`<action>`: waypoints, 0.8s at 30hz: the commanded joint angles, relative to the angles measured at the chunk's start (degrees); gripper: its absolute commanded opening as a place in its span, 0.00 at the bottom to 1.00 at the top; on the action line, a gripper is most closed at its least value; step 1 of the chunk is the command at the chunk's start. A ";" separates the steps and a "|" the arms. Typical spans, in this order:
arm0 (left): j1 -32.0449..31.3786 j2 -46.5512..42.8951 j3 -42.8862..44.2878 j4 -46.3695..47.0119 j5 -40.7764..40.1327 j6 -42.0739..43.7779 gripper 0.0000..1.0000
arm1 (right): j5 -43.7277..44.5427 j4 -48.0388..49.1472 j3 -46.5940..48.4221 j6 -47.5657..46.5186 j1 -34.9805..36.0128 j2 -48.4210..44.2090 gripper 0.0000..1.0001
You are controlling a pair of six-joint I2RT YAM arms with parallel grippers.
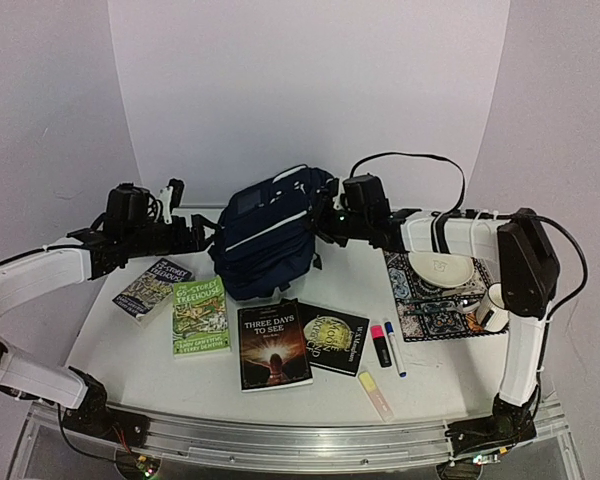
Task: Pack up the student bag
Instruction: Move the student bag to the center of the board.
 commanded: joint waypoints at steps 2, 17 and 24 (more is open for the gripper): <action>-0.03 -3.40 0.41 -2.58 0.18 1.12 0.98 | 3.36 7.09 -1.33 -3.01 5.25 -10.96 0.01; -0.11 -3.63 -7.01 -3.32 4.35 -0.95 0.97 | 5.16 3.53 -20.13 -2.18 10.87 -16.06 0.36; -0.14 -1.14 -7.40 -3.24 4.68 -0.21 0.96 | 2.70 -7.71 -22.01 -9.48 10.38 -18.17 0.67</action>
